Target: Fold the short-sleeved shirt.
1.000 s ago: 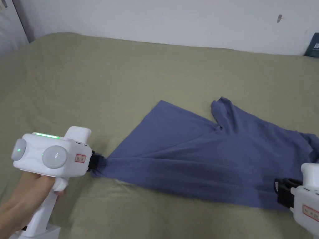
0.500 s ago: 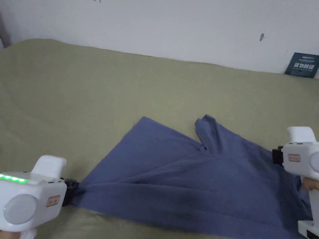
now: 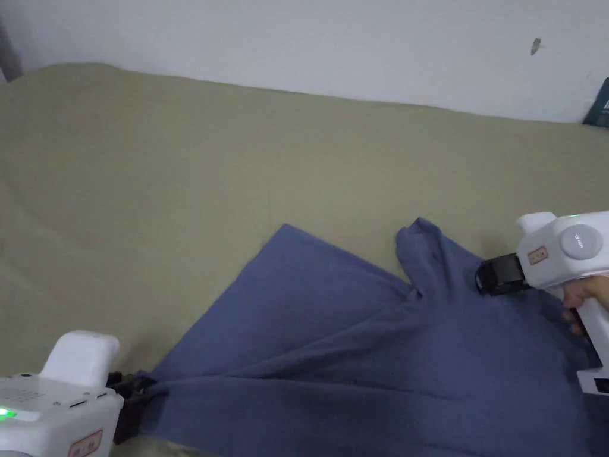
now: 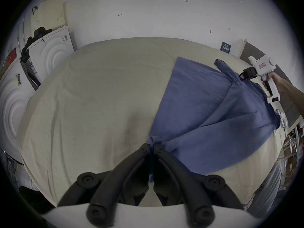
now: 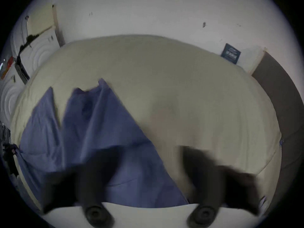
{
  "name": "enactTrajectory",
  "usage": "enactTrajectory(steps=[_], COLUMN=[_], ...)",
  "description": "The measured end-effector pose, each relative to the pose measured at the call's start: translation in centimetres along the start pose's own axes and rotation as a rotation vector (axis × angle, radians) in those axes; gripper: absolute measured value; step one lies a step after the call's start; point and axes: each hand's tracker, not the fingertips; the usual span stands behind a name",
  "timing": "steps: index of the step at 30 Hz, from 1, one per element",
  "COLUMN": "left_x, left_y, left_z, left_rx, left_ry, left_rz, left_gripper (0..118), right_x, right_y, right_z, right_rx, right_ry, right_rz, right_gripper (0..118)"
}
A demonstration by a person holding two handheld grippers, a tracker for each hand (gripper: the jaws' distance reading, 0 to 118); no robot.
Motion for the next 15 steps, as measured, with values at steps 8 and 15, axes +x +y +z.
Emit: enactTrajectory(steps=[8, 15], left_x=[0.2, -0.2], left_y=[0.5, 1.4], left_z=[-0.3, 0.9], left_rx=[-0.012, -0.032], left_ry=[-0.009, -0.040], left_rz=[-0.003, -0.020], left_gripper=[4, 4], right_x=[0.4, -0.3], right_y=[-0.5, -2.5], right_z=[1.0, 9.8], right_rx=[-0.006, 0.176], right_ry=[0.061, 0.028], right_rz=[-0.101, -0.081], right_gripper=[42, 1])
